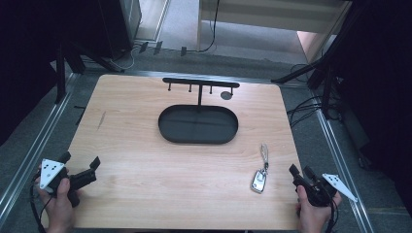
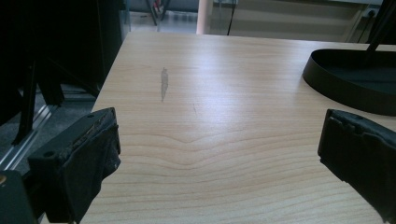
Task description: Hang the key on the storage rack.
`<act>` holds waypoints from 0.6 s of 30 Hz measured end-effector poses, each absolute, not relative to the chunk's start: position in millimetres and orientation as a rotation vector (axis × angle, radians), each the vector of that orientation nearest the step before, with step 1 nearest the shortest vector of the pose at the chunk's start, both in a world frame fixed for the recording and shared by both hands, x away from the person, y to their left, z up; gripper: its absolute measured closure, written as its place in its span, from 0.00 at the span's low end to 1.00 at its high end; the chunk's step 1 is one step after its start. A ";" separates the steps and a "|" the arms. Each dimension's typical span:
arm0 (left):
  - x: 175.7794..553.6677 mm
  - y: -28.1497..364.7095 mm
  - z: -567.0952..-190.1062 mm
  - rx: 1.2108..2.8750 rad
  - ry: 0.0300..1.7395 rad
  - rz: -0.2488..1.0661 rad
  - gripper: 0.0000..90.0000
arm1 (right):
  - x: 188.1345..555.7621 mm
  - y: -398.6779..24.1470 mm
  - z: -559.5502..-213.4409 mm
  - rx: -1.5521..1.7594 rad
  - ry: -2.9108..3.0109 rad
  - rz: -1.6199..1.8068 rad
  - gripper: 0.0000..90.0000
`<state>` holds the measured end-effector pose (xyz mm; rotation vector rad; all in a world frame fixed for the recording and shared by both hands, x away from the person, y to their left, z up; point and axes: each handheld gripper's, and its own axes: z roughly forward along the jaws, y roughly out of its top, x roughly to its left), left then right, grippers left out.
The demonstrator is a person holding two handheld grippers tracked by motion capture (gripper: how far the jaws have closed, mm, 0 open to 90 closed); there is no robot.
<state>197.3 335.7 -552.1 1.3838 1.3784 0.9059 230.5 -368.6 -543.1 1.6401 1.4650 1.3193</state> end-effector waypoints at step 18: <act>196.1 336.3 -552.2 1.363 1.389 0.909 0.00 | 227.0 -340.0 -518.1 1.455 1.571 1.149 0.56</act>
